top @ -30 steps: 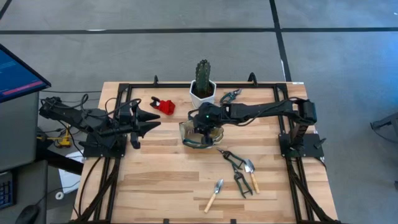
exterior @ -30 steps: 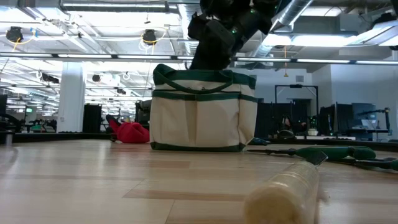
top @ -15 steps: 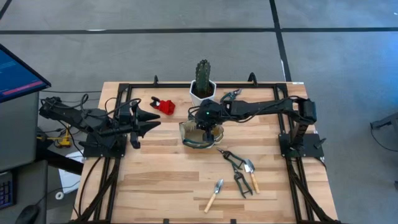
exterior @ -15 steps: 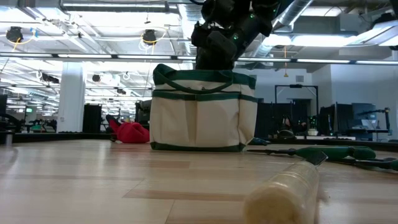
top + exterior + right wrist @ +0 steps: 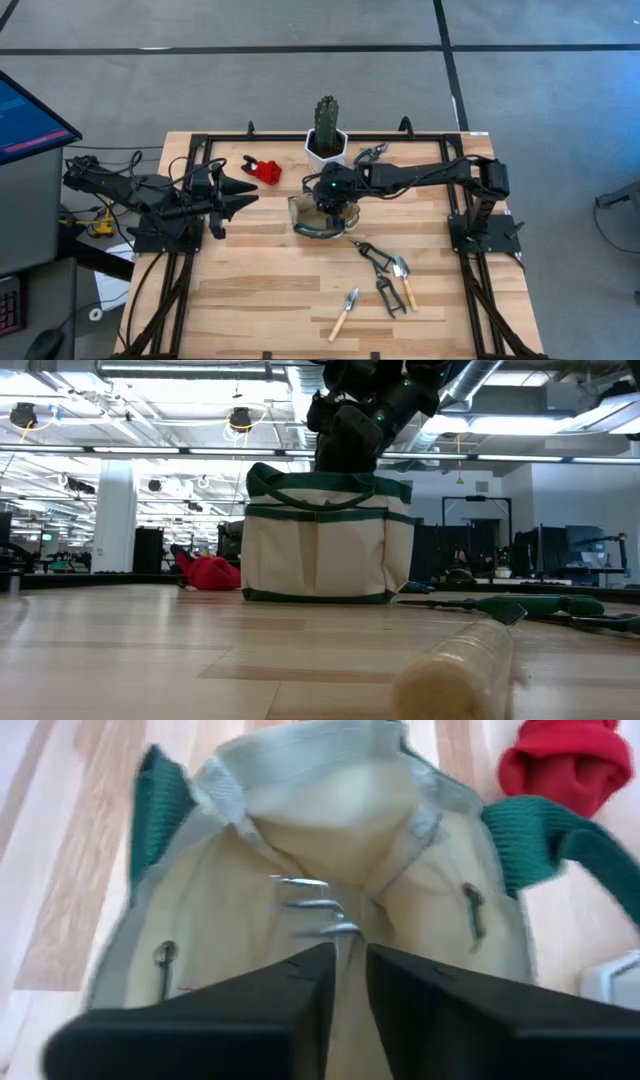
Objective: Pick & Place Garden tools in Gardening bag
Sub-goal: Put the brown hand rake into the gardening bag, then put the middle green shear scissors into the gardening bag
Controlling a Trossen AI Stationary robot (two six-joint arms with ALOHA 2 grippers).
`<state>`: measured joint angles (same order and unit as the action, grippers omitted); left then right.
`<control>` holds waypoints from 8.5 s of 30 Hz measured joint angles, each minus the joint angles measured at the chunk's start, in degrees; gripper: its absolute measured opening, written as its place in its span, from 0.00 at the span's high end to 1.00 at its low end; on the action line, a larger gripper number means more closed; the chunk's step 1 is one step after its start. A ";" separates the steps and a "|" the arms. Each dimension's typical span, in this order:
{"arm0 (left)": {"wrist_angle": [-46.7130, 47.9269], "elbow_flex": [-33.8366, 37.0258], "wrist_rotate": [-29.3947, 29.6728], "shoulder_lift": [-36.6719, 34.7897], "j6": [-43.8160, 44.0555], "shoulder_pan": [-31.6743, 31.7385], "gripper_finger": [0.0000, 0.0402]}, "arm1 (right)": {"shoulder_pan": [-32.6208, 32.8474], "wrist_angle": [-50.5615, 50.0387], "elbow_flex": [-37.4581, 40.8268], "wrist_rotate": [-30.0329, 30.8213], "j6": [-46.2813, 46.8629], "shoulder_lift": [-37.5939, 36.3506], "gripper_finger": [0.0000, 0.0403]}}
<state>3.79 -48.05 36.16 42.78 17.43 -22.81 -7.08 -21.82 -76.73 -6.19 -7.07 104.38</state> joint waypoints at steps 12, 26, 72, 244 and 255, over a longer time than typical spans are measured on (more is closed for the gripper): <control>0.11 0.00 0.00 0.00 0.00 -0.02 0.68 | -0.13 -0.78 -1.72 0.05 3.42 -4.70 0.74; 0.02 -0.02 -0.01 0.02 -0.02 -0.01 0.68 | 0.97 -0.73 -4.76 0.24 4.15 -24.82 0.98; 0.29 -0.02 -0.02 0.04 -0.54 0.00 0.68 | 26.23 -13.46 -4.72 26.00 16.16 -40.26 1.00; 0.49 0.04 -1.51 1.57 -0.66 -0.01 0.68 | 31.10 -30.88 15.52 14.86 60.47 -29.79 1.00; 0.80 0.04 -1.51 1.57 -0.66 -0.02 0.68 | 29.55 -27.18 15.56 13.43 54.43 -29.48 1.00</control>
<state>4.59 -48.01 34.65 44.36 16.78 -22.82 22.47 -48.99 -61.17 7.24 47.36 74.90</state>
